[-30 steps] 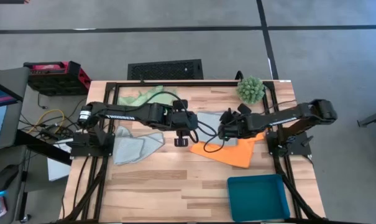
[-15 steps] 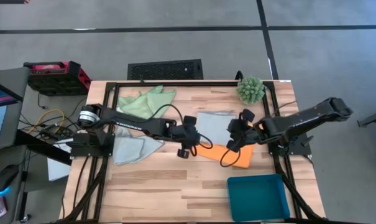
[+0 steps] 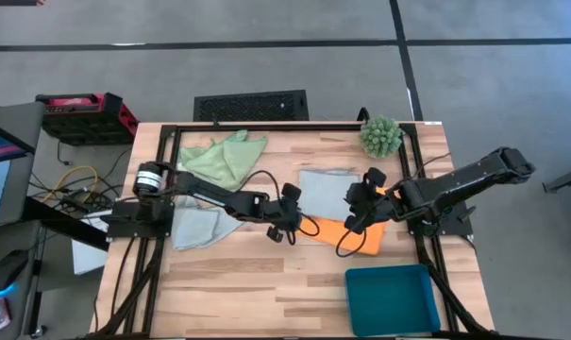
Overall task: Fold microfiber towels
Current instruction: Put the folded right gray towel into the blue bin
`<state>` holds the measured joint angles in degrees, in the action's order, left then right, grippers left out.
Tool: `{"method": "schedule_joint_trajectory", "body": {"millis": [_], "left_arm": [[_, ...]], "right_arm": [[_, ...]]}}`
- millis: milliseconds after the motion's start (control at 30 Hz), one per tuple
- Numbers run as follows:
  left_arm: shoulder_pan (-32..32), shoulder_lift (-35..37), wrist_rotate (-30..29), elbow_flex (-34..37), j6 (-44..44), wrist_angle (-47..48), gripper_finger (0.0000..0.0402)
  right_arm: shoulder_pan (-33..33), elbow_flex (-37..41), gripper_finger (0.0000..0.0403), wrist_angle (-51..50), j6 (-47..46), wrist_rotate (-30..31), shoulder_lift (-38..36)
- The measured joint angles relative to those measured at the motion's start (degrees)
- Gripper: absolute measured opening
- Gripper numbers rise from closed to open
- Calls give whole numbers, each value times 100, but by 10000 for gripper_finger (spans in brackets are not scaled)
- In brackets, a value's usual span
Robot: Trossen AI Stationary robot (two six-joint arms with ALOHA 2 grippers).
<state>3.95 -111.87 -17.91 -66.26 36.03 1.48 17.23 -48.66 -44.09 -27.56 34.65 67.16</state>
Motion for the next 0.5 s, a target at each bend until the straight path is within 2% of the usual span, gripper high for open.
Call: {"method": "schedule_joint_trajectory", "body": {"millis": [133,300,500], "left_arm": [[-2,-95,-418,-7,170,-270,142],[-46,-92,-385,-15,265,-265,142],[-74,-533,-528,-39,581,-421,142]], "right_arm": [[0,0,127,-5,-49,-7,0],[0,0,127,-7,-49,-8,0],[0,0,125,-11,-52,-9,1]]}}
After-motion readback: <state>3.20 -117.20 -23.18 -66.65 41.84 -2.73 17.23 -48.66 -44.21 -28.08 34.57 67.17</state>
